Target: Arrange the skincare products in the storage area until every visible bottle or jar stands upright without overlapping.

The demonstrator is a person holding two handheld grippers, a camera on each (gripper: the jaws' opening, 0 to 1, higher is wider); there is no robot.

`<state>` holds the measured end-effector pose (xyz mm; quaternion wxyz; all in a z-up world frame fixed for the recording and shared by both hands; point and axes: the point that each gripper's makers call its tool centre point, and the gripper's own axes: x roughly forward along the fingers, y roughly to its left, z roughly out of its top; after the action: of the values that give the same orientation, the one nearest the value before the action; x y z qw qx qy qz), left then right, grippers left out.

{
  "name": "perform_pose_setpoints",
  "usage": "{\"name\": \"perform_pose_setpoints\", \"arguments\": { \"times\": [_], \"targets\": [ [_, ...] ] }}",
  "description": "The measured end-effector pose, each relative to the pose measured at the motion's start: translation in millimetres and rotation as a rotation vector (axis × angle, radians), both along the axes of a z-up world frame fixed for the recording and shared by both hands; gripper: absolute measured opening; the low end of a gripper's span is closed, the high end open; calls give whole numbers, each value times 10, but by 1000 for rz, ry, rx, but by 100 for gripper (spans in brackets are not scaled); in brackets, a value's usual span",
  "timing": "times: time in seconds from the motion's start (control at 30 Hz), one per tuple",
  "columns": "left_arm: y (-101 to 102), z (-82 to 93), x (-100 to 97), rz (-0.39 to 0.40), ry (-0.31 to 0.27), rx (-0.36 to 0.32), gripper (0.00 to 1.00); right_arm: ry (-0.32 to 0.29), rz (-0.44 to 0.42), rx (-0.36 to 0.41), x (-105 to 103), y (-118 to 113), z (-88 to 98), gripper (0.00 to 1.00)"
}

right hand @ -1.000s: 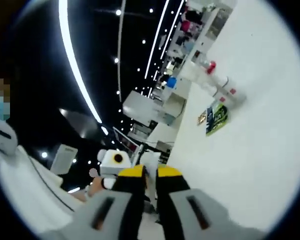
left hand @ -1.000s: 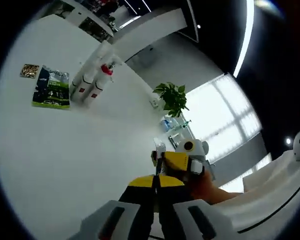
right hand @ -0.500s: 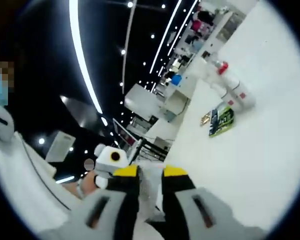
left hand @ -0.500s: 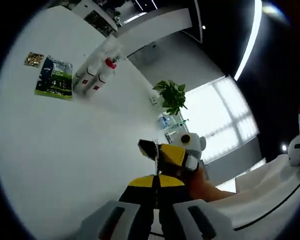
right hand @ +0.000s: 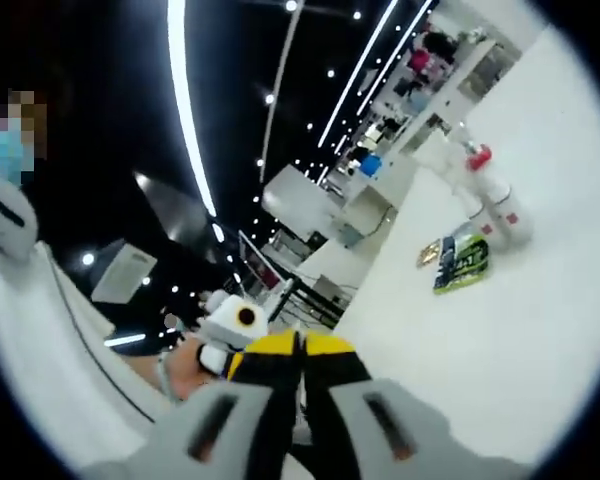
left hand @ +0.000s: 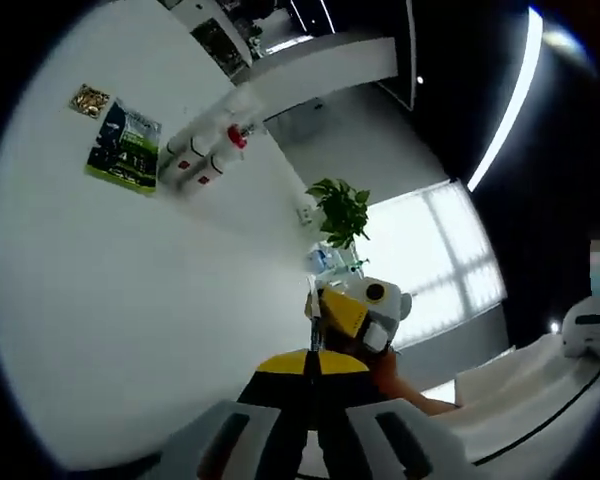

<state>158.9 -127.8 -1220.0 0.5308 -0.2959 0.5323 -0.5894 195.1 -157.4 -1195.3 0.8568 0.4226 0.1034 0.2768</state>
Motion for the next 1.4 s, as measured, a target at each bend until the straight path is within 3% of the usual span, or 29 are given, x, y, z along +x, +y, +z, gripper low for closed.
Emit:
{"name": "perform_pose_setpoints", "arguments": {
  "times": [0.03, 0.1, 0.2, 0.27, 0.4, 0.5, 0.63, 0.73, 0.8, 0.97, 1.4],
  "targets": [
    [13, 2, 13, 10, 6, -3, 0, 15, 27, 26, -10, 33, 22, 3],
    [42, 25, 57, 41, 29, -22, 0, 50, 42, -2, 1, 66, -41, 14],
    [57, 44, 72, 59, 35, -32, 0, 51, 125, -52, -73, 206, -72, 5],
    [84, 52, 66, 73, 29, -32, 0, 43, 112, -68, -45, 208, -47, 3],
    [155, 33, 97, 123, 33, -29, 0, 90, 145, -49, 16, 297, -79, 1],
    [189, 95, 242, 211, -30, -95, 3, 111, 175, 63, 78, 347, 13, 0],
    [231, 179, 277, 213, -16, -128, 11, 141, 198, 125, 144, 400, 57, 0],
    [263, 184, 358, 177, -17, -119, 6, 143, 235, 73, 272, 543, 50, 0],
    [297, 219, 434, 187, 15, -132, 1, 137, 235, 77, 325, 548, 74, 3],
    [374, 231, 641, 212, 30, -127, 0, 133, 214, -35, 518, 562, 64, 5],
    [397, 124, 817, 173, 77, -119, 0, 209, 157, -76, 648, 540, -33, 4]
  ]
}}
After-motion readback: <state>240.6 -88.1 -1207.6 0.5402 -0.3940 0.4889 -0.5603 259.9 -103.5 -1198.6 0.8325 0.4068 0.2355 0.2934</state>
